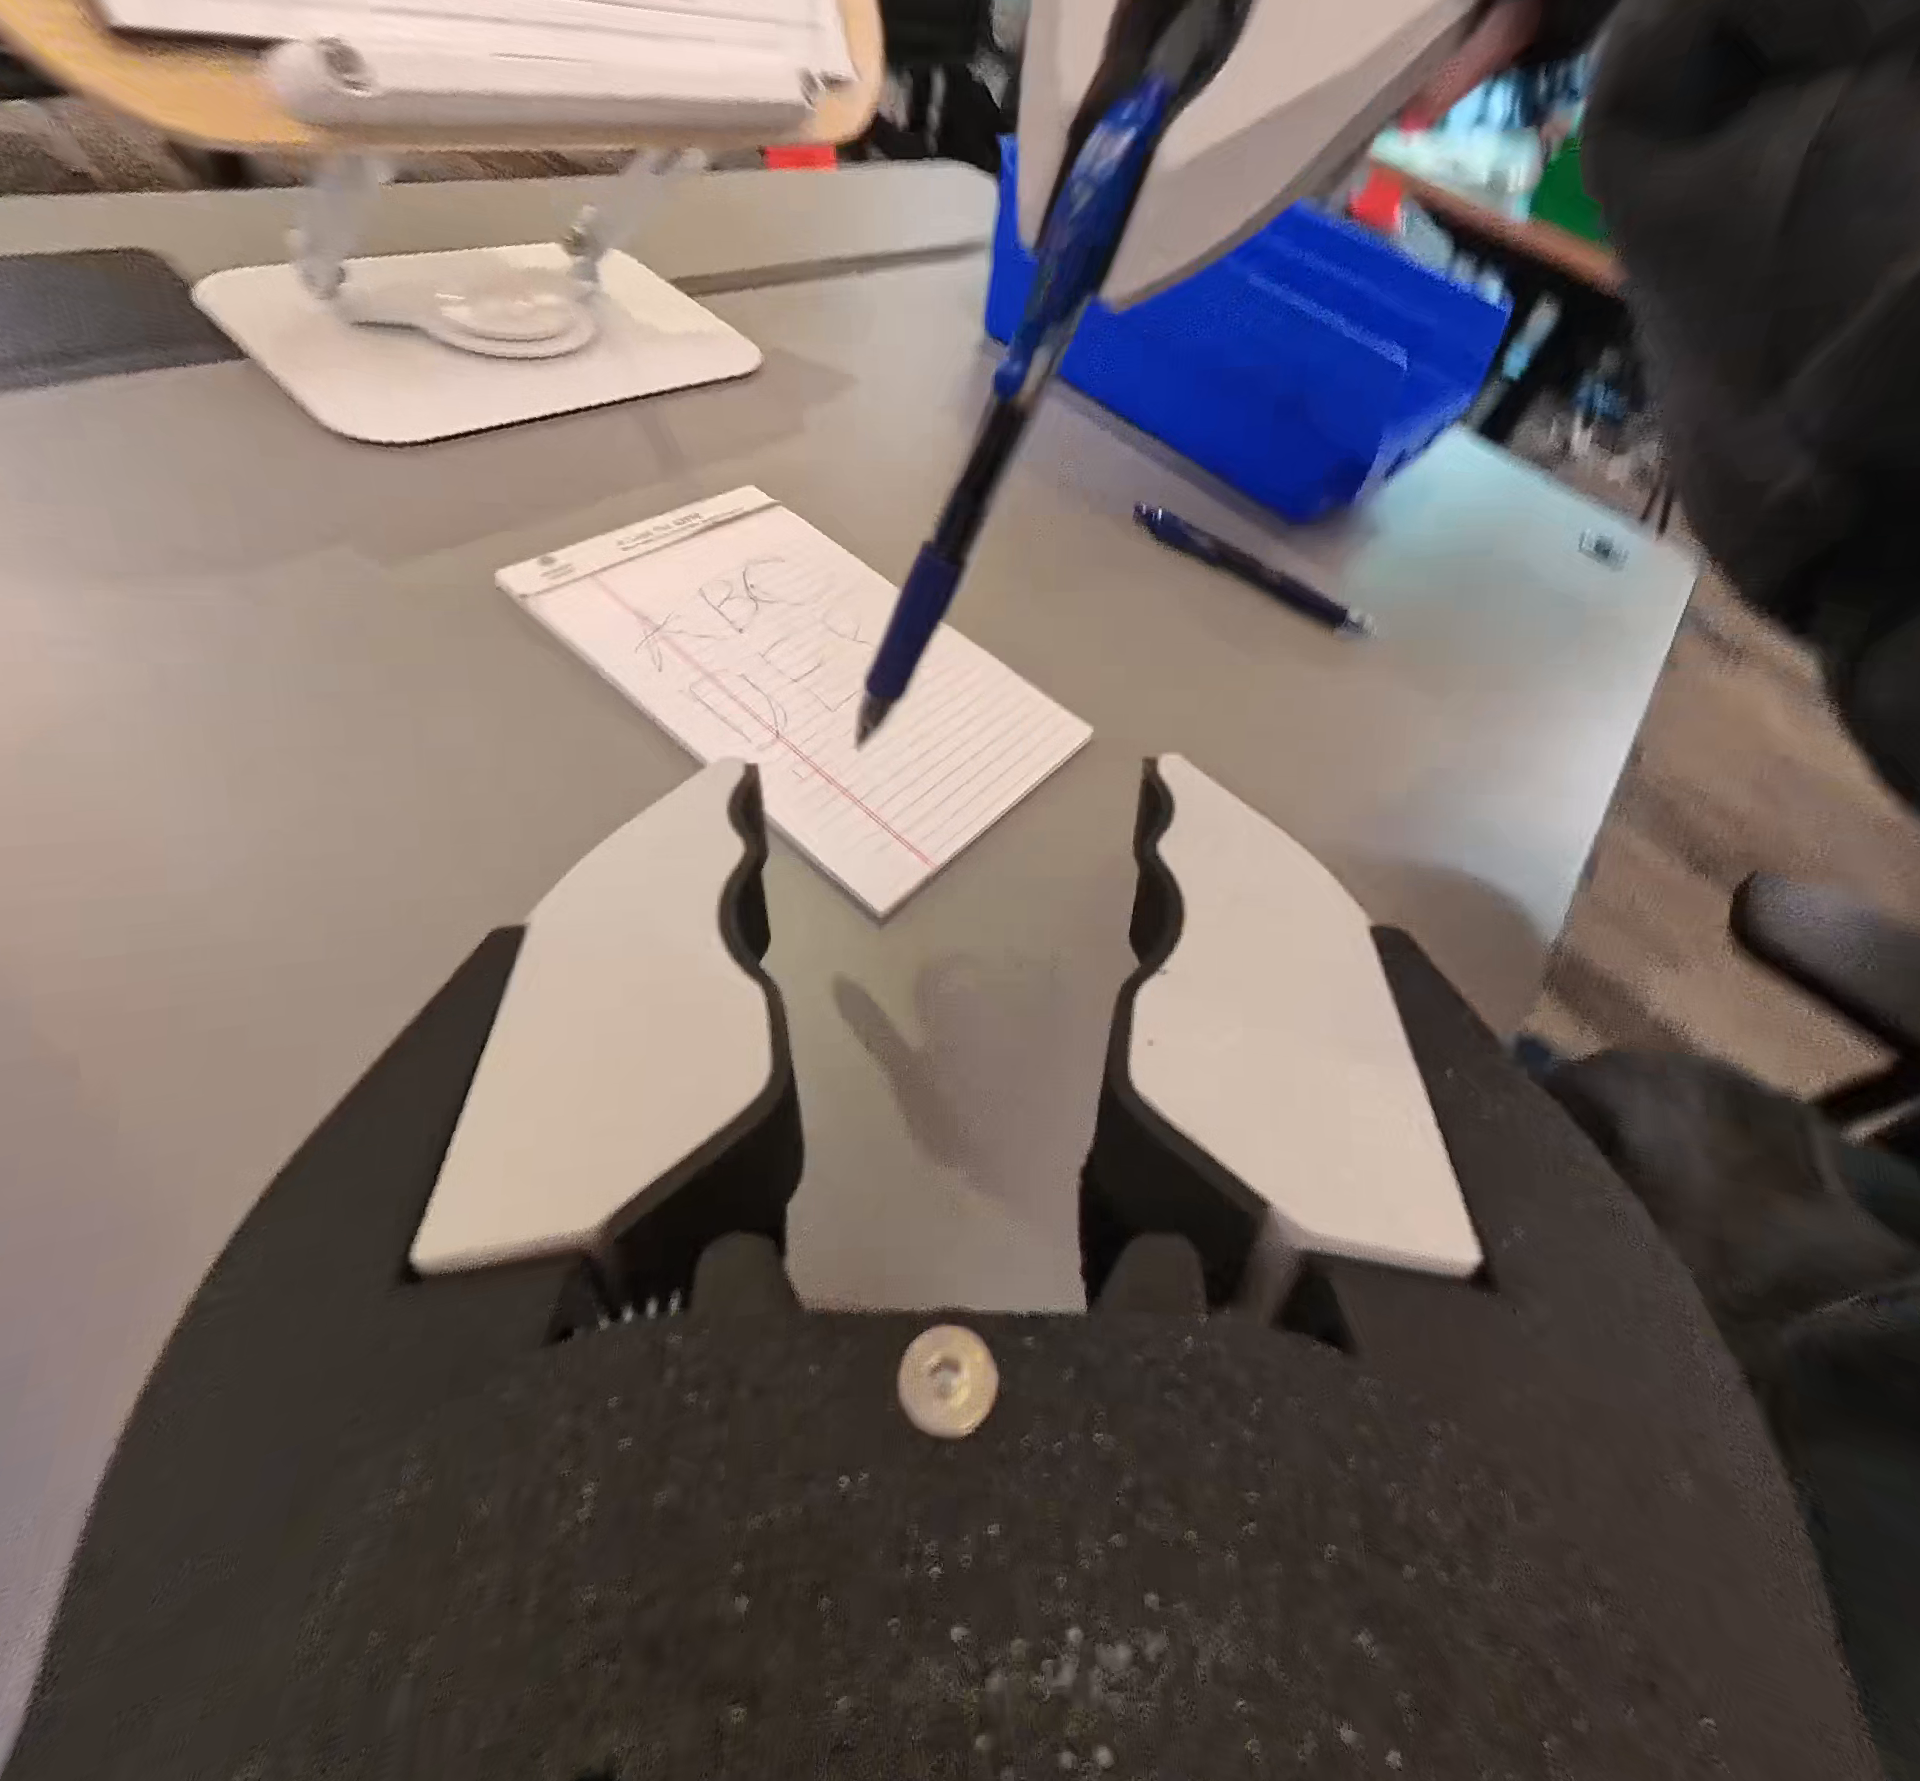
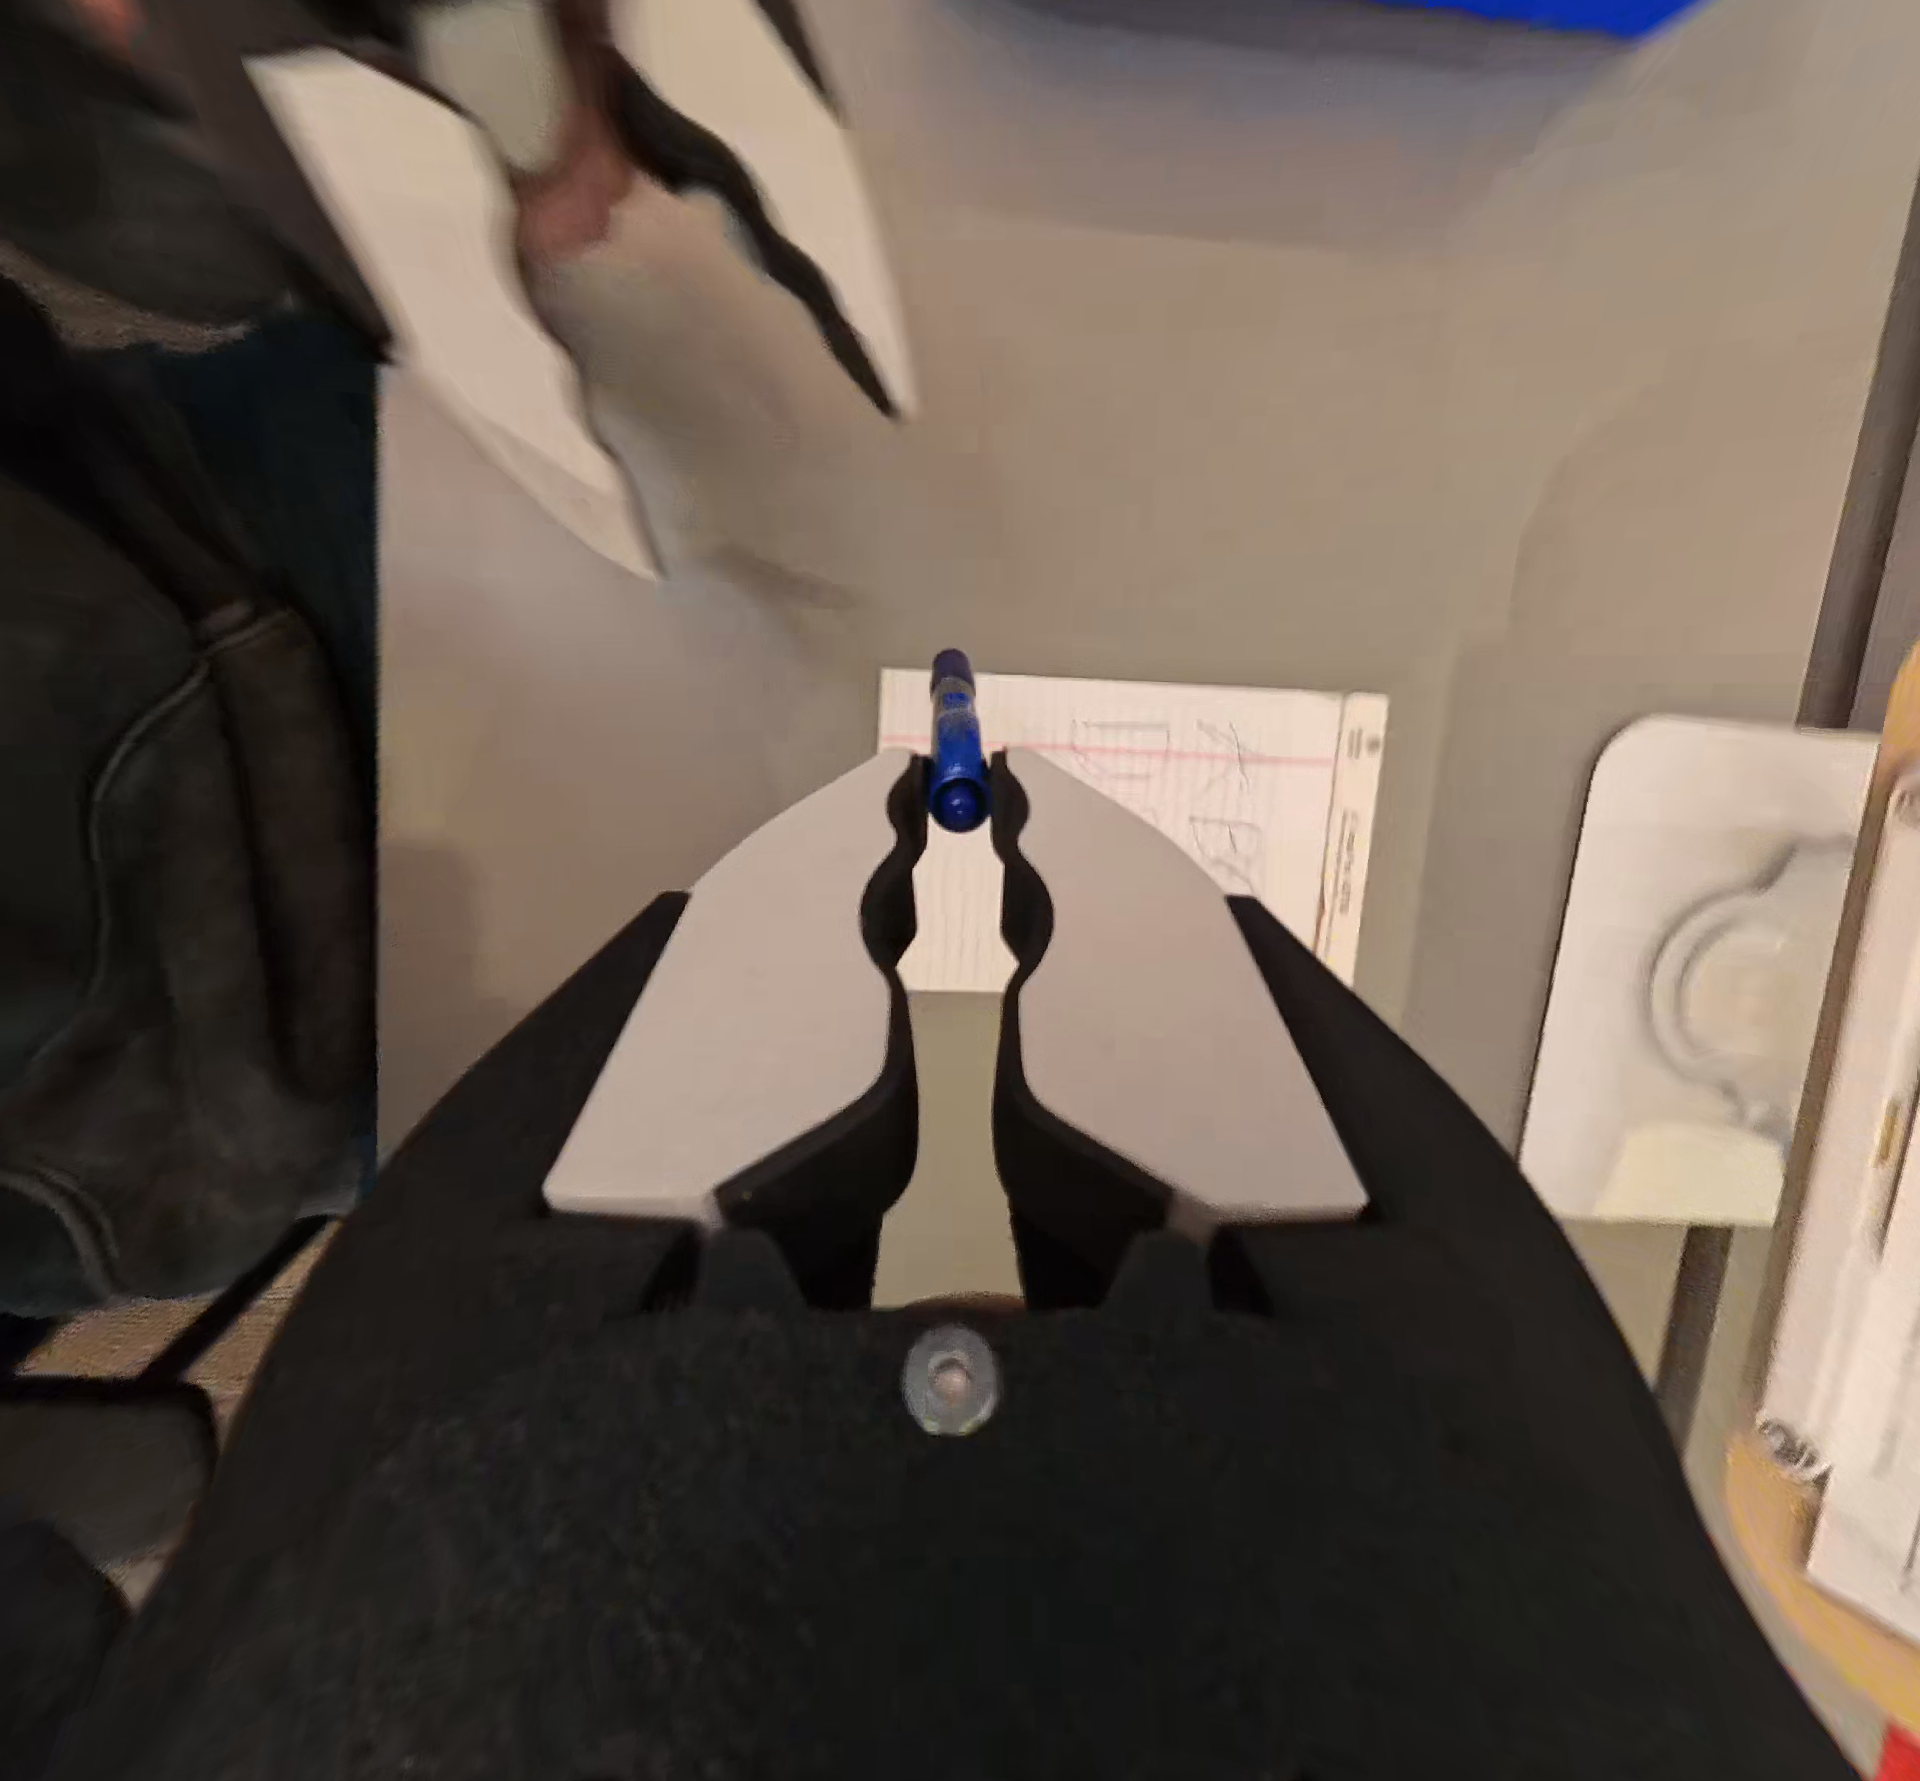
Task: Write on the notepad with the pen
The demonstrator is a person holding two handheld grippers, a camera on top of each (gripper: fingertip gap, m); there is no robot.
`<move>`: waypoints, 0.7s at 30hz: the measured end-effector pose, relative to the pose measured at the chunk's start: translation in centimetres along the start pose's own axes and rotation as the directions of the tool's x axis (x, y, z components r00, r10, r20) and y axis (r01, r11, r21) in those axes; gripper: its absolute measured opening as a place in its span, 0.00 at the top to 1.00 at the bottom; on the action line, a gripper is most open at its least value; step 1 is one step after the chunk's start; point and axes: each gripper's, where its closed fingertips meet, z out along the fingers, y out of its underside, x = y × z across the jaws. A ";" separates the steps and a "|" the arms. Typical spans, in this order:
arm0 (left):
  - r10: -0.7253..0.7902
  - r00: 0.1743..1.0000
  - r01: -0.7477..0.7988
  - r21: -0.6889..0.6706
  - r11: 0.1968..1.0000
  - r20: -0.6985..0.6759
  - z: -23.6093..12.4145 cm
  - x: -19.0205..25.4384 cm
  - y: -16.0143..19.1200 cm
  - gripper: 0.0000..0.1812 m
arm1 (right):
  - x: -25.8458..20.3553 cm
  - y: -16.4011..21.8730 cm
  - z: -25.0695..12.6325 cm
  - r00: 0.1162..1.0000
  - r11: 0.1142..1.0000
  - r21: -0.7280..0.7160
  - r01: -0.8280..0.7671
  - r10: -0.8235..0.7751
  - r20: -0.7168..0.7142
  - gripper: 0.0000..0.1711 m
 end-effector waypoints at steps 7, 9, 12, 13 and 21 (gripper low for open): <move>-0.140 0.988 0.132 0.113 0.985 0.071 -4.3 2.6 2.6 0.70 | 2.5 2.2 3.3 0.990 0.982 -0.154 -0.107 0.091 -0.105 0.94; -0.085 0.989 0.074 0.094 0.993 0.121 -4.7 2.6 3.3 0.70 | 2.3 2.1 3.8 0.990 0.978 -0.171 -0.117 0.102 -0.094 0.94; -0.032 0.987 0.020 0.078 0.997 0.157 -5.0 2.4 3.3 0.70 | 2.5 2.3 4.3 0.987 0.970 -0.192 -0.147 0.131 -0.092 0.94; -0.028 0.988 0.015 0.085 0.996 0.155 -5.0 2.5 3.2 0.70 | 2.8 2.4 4.4 0.986 0.968 -0.200 -0.154 0.136 -0.100 0.94; -0.019 0.988 0.004 0.098 0.995 0.156 -5.4 2.3 3.0 0.69 | 2.9 2.6 5.2 0.985 0.963 -0.214 -0.165 0.151 -0.079 0.94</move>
